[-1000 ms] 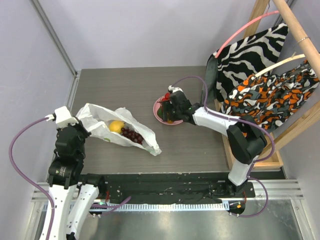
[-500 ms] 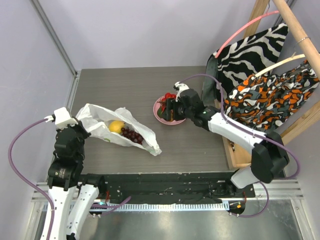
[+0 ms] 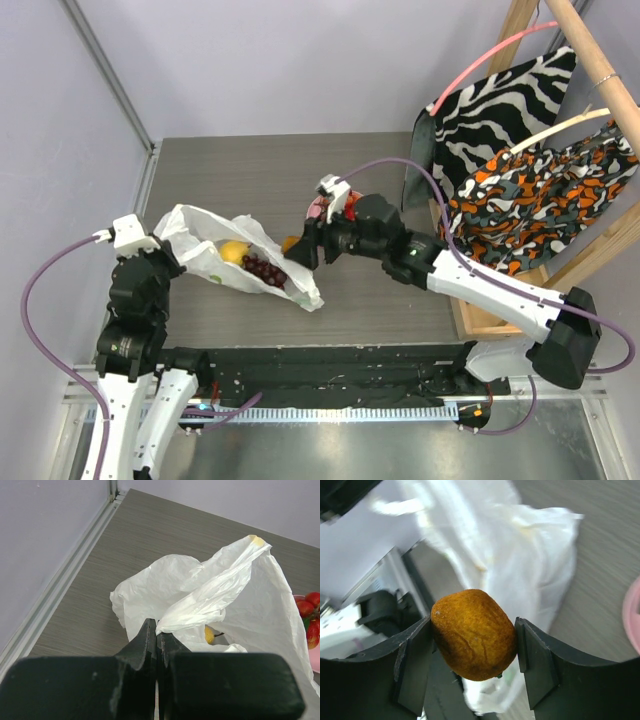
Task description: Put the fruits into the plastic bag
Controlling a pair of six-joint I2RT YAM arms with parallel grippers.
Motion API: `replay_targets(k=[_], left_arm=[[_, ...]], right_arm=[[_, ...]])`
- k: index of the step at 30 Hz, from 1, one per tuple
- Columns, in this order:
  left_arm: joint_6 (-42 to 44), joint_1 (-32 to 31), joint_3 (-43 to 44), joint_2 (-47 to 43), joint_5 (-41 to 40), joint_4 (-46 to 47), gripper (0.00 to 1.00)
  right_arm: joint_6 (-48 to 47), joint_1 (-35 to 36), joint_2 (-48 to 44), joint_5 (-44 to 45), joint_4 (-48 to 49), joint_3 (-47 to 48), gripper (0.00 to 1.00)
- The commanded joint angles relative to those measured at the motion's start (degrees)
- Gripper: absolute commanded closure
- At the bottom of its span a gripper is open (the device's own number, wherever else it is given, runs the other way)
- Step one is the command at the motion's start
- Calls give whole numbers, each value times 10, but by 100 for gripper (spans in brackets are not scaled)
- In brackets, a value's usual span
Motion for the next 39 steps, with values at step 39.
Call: replay_targets(k=[39], left_arm=[[4, 3, -5, -1, 67, 39, 100]], right_arm=[[-36, 70, 409, 168, -117, 419, 46]])
